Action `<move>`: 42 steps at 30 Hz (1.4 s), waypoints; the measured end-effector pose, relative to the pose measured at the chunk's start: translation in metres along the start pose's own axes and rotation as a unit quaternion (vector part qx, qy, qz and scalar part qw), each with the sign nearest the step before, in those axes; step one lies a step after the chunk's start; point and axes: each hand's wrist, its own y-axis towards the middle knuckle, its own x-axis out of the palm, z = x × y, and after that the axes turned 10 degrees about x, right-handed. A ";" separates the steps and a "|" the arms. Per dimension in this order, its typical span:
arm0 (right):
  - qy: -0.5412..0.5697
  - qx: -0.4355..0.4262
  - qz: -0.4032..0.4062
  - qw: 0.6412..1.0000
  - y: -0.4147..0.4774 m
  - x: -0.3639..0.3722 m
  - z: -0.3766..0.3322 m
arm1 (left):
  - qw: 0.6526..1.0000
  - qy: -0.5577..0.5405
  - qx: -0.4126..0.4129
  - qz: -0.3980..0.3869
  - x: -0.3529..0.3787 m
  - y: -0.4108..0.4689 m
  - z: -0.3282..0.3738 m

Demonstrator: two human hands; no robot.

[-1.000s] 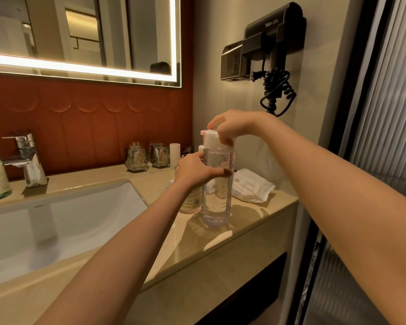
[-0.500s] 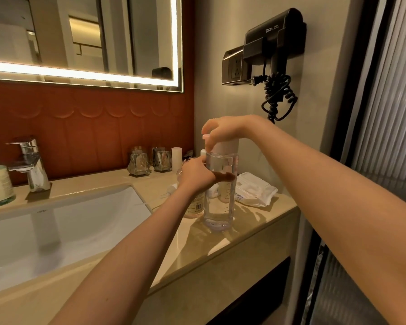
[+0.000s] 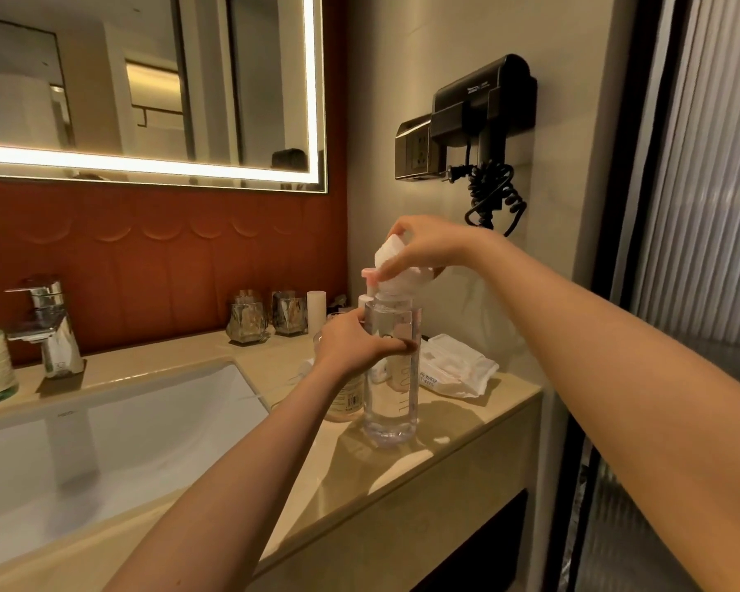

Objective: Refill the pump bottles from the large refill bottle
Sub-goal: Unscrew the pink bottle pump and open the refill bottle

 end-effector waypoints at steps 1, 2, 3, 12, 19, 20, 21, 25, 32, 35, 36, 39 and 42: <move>0.029 0.003 0.018 0.999 0.000 0.004 0.006 | 1.000 0.002 0.000 0.003 0.000 0.000 0.000; 0.061 0.007 0.040 0.997 -0.002 0.007 0.013 | 1.000 0.004 0.000 0.006 0.000 -0.001 0.001; 0.094 0.016 0.062 0.994 -0.003 0.011 0.021 | 1.000 0.006 0.000 0.009 0.001 -0.001 0.001; 0.269 0.156 0.163 0.936 -0.005 0.061 0.095 | 0.999 0.019 -0.001 0.028 0.004 -0.004 0.004; 0.312 0.224 0.077 0.920 -0.015 0.102 0.131 | 0.999 0.034 0.008 0.030 0.006 -0.003 0.004; 0.280 0.225 0.073 0.930 -0.018 0.108 0.133 | 0.999 0.036 0.010 0.031 0.006 -0.003 0.004; 0.246 0.220 0.072 0.941 -0.020 0.113 0.135 | 0.999 0.039 0.012 0.033 0.006 -0.004 0.004; 0.173 0.198 0.072 0.962 -0.032 0.137 0.138 | 0.997 0.066 0.021 0.028 0.007 -0.005 0.005; 0.163 0.169 0.071 0.970 -0.037 0.162 0.142 | 0.996 0.087 0.012 0.019 0.007 -0.006 0.006; 0.065 0.157 0.066 0.983 -0.040 0.157 0.136 | 0.995 0.091 0.010 0.028 0.007 -0.006 0.006; 0.049 0.148 0.070 0.985 -0.041 0.153 0.133 | 0.995 0.094 0.013 0.031 0.006 -0.007 0.007; 0.114 0.090 0.103 0.984 -0.042 0.139 0.117 | 0.997 0.062 0.018 0.042 0.001 -0.008 0.012; 0.256 0.028 0.078 0.963 -0.040 0.126 0.098 | 0.994 -0.045 0.025 0.093 -0.007 -0.008 0.017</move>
